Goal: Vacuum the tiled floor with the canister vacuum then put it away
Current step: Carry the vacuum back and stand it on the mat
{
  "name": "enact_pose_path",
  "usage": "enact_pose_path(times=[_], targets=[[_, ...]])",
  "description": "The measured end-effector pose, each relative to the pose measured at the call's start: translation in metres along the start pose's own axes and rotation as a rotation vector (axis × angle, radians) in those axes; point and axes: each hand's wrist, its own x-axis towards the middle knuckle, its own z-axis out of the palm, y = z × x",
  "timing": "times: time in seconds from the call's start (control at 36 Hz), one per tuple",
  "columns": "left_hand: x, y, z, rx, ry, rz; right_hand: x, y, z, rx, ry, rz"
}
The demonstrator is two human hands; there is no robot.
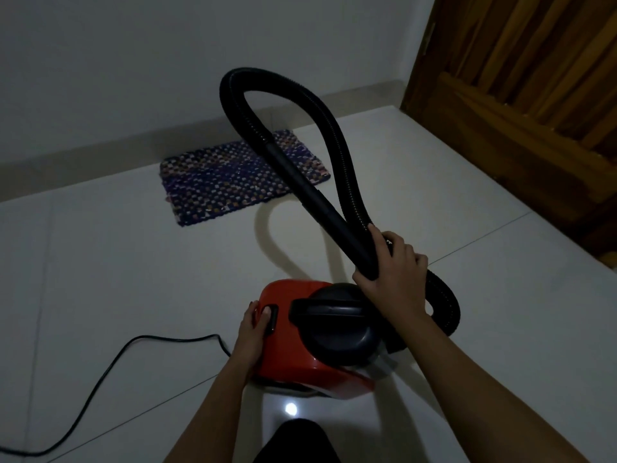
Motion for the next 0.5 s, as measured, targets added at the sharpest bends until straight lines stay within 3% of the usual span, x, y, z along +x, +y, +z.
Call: enact_pose_path(times=[0.36,0.5], targets=[[0.0001,0.0003,0.0025,-0.048,0.012,0.003,0.0010,0.0030,0.0011,0.006,0.025,0.005],[-0.0012,0.0064,-0.0016,-0.120,0.001,-0.072,0.0012,0.0058,0.0011,0.024,-0.009,0.007]])
